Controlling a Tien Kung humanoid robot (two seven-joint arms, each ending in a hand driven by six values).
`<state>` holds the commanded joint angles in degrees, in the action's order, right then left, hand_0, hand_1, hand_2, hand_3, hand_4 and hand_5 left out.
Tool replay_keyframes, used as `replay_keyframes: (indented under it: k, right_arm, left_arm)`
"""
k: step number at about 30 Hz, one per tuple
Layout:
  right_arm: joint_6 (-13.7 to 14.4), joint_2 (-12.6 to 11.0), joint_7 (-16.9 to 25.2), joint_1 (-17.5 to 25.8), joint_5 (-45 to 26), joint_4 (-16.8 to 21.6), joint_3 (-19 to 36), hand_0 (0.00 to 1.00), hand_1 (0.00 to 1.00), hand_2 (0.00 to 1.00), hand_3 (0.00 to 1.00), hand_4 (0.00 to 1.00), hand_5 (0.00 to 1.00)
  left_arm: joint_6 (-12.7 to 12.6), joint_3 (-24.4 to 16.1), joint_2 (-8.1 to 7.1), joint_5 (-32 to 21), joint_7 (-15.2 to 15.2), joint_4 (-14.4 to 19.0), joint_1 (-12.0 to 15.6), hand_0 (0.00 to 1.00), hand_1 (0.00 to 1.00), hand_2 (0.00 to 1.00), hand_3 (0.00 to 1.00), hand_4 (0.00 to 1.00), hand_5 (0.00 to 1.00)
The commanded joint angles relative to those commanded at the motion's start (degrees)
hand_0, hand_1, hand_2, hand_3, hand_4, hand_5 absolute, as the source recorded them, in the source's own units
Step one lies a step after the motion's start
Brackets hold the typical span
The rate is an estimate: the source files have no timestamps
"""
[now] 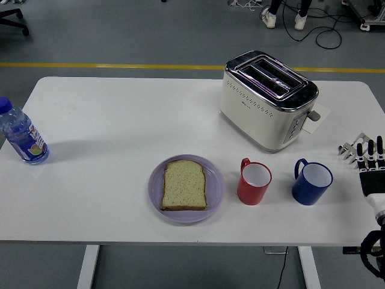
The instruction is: Pick up the cup,pour liquid into bread,place the cup on the desk
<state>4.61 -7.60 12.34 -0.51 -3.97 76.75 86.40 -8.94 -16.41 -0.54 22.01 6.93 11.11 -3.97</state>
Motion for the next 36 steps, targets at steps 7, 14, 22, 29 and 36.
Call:
replay_keyframes:
  k: [7, 14, 22, 29, 36]
  right_arm:
    - [0.41, -0.1, 0.05, 0.24, 0.54, 0.09, -0.12, 0.594, 0.525, 0.617, 0.599, 0.592, 0.145]
    - [7.76, -0.3, 2.86, 0.88, 13.06, 2.01, -0.48, 0.608, 0.558, 0.648, 0.617, 0.6, 0.127]
    - [17.62, -0.71, 6.6, 1.67, 32.49, 2.94, -2.12, 0.745, 0.671, 0.767, 0.77, 0.757, 0.115]
    - [17.58, -1.41, 1.53, 2.05, 48.71, 4.01, -3.09, 0.891, 0.802, 0.899, 0.894, 0.855, 0.122]
    - [17.16, -2.41, -2.43, 2.51, 65.84, 5.53, -4.61, 0.933, 0.853, 0.95, 0.968, 0.915, 0.136]
  left_arm:
    - [0.0, 0.29, 0.02, -0.17, 0.01, -0.01, 0.19, 0.632, 0.638, 0.649, 0.502, 0.241, 0.866]
    - [0.0, 0.63, -0.02, -0.28, 0.01, -0.02, 0.32, 0.632, 0.638, 0.65, 0.502, 0.24, 0.865]
    - [0.02, 0.93, -0.07, -0.41, 0.03, -0.03, 0.42, 0.632, 0.638, 0.65, 0.503, 0.241, 0.867]
    - [0.01, 0.59, -0.13, -0.39, 0.03, 0.01, 0.16, 0.633, 0.639, 0.651, 0.502, 0.24, 0.864]
    - [0.01, 0.07, -0.19, -0.14, 0.03, 0.02, -0.17, 0.632, 0.639, 0.651, 0.502, 0.239, 0.863]
